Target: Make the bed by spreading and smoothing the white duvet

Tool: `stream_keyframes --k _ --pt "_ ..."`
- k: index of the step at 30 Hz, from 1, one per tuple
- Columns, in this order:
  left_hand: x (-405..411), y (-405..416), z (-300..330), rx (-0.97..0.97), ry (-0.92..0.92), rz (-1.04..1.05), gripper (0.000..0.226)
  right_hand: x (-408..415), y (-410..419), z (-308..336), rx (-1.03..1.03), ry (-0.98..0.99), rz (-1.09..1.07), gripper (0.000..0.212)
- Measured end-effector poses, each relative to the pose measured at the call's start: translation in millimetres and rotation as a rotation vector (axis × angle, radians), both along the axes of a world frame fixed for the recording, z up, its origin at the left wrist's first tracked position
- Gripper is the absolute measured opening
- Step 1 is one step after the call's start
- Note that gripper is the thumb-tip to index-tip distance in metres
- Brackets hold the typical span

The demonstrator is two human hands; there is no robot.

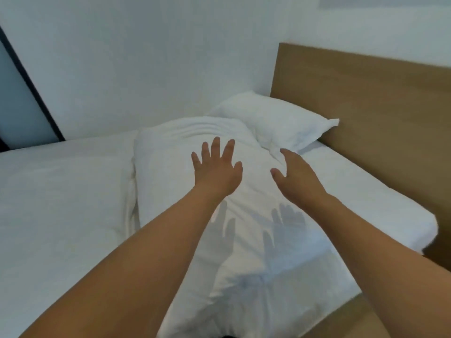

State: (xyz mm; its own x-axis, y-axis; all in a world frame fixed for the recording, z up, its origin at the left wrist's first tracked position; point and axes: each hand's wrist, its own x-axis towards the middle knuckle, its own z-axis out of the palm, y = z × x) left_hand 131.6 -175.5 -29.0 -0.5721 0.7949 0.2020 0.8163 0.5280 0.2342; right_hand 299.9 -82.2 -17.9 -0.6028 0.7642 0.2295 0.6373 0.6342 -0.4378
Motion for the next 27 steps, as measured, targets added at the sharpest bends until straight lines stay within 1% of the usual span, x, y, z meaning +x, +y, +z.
stream_keyframes --k 4,9,12,16,19,24,27 --pt "51 54 0 -0.003 0.024 -0.112 0.065 55 40 -2 0.041 -0.01 -0.1 0.062" --pt "63 103 -9 -0.105 -0.052 -0.121 0.07 81 89 -9 0.038 -0.058 -0.114 0.062" --pt "58 141 2 -0.126 -0.085 -0.084 0.076 83 129 -3 0.081 -0.087 -0.117 0.062" --pt "50 199 12 -0.121 -0.07 -0.072 0.081 75 191 -2 0.191 -0.137 -0.105 0.064" --pt "45 247 7 -0.142 -0.076 -0.052 0.084 70 242 -9 0.298 -0.24 -0.093 0.07" --pt "47 331 1 -0.206 -0.113 -0.052 0.097 68 350 -9 0.398 -0.381 -0.115 0.082" --pt "43 391 -10 -0.219 -0.113 -0.069 0.104 50 428 -21 0.417 -0.466 -0.087 0.089"
